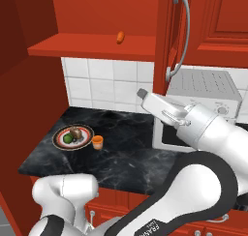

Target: Pick the avocado and bread from the counter and place them on the plate. Then pick the jam from the cabinet and place it next to the plate. Lastly close the cabinet door.

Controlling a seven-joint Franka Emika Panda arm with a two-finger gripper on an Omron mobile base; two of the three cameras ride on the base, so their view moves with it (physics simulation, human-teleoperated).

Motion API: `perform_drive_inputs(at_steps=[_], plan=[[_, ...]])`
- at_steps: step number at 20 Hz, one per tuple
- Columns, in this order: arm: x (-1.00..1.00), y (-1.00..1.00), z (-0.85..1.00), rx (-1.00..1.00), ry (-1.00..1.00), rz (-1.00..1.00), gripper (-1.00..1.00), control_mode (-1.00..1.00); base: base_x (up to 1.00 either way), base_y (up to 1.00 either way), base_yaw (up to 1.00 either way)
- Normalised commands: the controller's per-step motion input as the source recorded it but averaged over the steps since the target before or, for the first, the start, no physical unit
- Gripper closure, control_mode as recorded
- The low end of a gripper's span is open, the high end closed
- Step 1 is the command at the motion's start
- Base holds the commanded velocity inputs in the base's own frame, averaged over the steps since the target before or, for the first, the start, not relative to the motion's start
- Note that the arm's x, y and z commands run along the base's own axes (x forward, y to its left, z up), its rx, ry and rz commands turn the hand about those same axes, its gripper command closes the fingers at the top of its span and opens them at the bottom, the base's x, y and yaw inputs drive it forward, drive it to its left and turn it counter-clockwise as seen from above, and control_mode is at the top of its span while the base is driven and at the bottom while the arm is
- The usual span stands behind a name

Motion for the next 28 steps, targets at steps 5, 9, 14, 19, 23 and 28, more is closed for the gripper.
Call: perform_drive_inputs(at_steps=[5,9,14,19,23,28], plan=[[0.34,-0.37,0.00,0.04,0.00,0.09,-1.00,-1.00,0.00,0.00,0.00],[0.30,-0.37,0.00,0.01,0.00,0.02,-1.00,-1.00,0.00,0.00,0.00],[0.37,-0.23,-0.11,0.00,0.00,0.00,-1.00,-1.00,0.00,0.00,0.00],[0.34,-0.20,-0.21,0.00,0.00,0.00,-1.00,-1.00,0.00,0.00,0.00],[0.26,-0.33,-0.19,0.00,0.00,0.00,-1.00,-1.00,0.00,0.00,0.00],[0.46,-0.14,-0.10,0.00,0.00,0.00,-1.00,-1.00,0.00,0.00,0.00]])
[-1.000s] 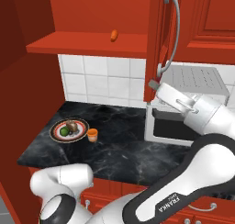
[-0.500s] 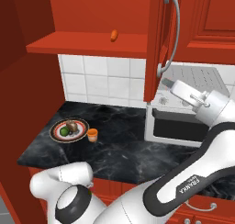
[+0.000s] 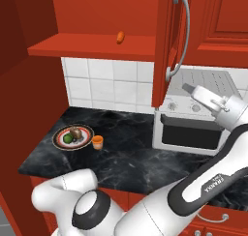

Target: Pick the avocado and bread from the counter and place them on the plate. Then pick the jam from the cabinet and place it next to the plate. Lastly close the cabinet door.

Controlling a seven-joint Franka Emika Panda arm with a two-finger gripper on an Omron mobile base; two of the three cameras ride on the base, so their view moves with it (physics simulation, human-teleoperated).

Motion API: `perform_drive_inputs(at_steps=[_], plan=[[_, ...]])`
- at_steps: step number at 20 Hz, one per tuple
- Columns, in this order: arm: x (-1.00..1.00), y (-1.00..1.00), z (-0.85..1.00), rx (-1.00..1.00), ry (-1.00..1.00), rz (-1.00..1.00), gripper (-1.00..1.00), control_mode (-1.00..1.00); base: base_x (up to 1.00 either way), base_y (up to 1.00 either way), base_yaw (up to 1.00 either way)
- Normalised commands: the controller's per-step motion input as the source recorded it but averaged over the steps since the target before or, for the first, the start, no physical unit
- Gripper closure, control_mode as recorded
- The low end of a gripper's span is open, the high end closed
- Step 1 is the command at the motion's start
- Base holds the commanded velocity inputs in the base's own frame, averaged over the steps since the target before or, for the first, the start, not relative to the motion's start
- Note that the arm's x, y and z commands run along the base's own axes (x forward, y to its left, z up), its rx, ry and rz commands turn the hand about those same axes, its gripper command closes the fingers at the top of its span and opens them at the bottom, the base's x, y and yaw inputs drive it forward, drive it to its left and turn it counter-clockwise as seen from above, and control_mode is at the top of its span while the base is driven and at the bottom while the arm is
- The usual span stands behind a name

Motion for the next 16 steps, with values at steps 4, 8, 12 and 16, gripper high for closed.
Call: perform_drive_inputs(at_steps=[4,8,12,16], plan=[[0.63,0.00,-0.09,0.00,0.00,0.00,-1.00,-1.00,0.00,0.00,0.00],[0.53,-0.11,-0.09,0.00,0.00,0.00,-1.00,-1.00,0.00,0.00,0.00],[0.59,-0.03,-0.07,0.00,0.00,0.00,-1.00,-1.00,0.00,0.00,0.00],[0.45,0.20,0.00,-0.02,0.00,0.00,-1.00,-1.00,0.00,0.00,0.00]])
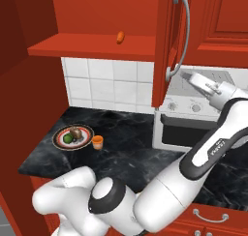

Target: Pick the avocado and bread from the counter and place them on the plate. Then pick the jam from the cabinet and place it next to the plate. Lastly close the cabinet door.

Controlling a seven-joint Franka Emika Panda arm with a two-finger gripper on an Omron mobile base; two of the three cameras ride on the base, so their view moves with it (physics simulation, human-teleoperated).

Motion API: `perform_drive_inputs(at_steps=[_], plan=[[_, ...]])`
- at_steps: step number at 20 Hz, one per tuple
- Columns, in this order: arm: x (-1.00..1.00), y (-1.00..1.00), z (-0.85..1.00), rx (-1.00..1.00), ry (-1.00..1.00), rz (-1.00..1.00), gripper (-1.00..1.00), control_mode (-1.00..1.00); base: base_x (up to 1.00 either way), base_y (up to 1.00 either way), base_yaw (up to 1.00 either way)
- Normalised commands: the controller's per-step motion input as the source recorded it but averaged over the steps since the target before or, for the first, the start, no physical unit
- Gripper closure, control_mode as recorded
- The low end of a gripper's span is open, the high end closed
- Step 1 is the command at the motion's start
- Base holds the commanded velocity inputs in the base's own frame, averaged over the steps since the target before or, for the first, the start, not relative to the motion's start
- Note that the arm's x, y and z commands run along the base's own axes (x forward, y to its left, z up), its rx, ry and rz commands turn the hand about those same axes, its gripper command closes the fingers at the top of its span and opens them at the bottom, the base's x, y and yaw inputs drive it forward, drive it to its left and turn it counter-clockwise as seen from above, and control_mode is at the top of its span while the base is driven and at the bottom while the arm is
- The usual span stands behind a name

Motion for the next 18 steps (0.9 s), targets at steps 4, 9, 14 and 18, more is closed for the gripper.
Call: perform_drive_inputs(at_steps=[4,9,14,18], plan=[[0.52,0.52,0.00,-0.09,0.01,-0.04,-1.00,-1.00,0.00,0.00,0.00],[0.49,0.65,0.00,-0.12,0.02,-0.04,-1.00,-1.00,0.00,0.00,0.00],[0.39,0.75,0.05,-0.14,0.01,-0.07,-1.00,-1.00,0.00,0.00,0.00],[0.61,0.75,0.00,-0.15,0.03,-0.13,-1.00,-1.00,0.00,0.00,0.00]])
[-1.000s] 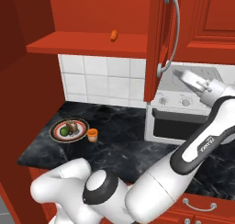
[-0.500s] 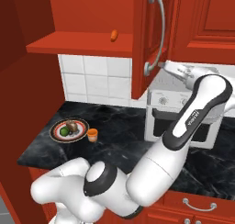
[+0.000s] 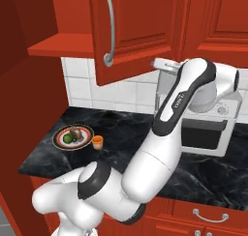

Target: Pick the avocado and bread from the counter and place them on the plate. Then pick the jam from the cabinet and place it next to the plate. Lastly close the cabinet door.

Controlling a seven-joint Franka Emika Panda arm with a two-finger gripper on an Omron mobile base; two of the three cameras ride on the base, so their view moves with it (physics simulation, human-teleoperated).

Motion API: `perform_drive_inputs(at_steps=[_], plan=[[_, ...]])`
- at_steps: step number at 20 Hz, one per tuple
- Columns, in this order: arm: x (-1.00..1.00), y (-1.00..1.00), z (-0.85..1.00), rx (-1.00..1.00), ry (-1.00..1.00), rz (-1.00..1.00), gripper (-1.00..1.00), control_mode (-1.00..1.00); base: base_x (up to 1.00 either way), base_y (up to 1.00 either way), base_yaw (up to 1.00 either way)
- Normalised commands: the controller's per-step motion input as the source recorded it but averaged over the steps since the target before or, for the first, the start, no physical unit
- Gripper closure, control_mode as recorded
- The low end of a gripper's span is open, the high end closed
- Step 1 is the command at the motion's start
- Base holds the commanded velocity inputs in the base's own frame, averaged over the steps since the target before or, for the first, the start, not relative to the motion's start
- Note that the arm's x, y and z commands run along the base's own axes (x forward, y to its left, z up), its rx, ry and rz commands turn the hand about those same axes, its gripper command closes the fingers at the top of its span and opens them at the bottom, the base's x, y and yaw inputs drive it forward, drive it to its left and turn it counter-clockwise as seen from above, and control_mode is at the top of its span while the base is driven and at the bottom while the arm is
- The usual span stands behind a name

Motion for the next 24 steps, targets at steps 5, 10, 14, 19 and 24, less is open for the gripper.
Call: perform_drive_inputs(at_steps=[5,10,14,19,24], plan=[[0.81,0.84,0.00,-0.16,0.05,-0.21,-1.00,-1.00,0.00,0.00,0.00],[0.81,0.94,0.01,-0.10,0.23,-0.37,-1.00,-1.00,0.00,0.00,0.00],[0.69,0.86,0.04,-0.04,0.38,-0.55,-1.00,-1.00,0.00,0.00,0.00],[0.72,0.84,0.00,-0.04,0.35,-0.58,-1.00,-1.00,0.00,0.00,0.00],[0.95,0.96,0.00,-0.08,0.21,-0.54,-1.00,-1.00,0.00,0.00,0.00]])
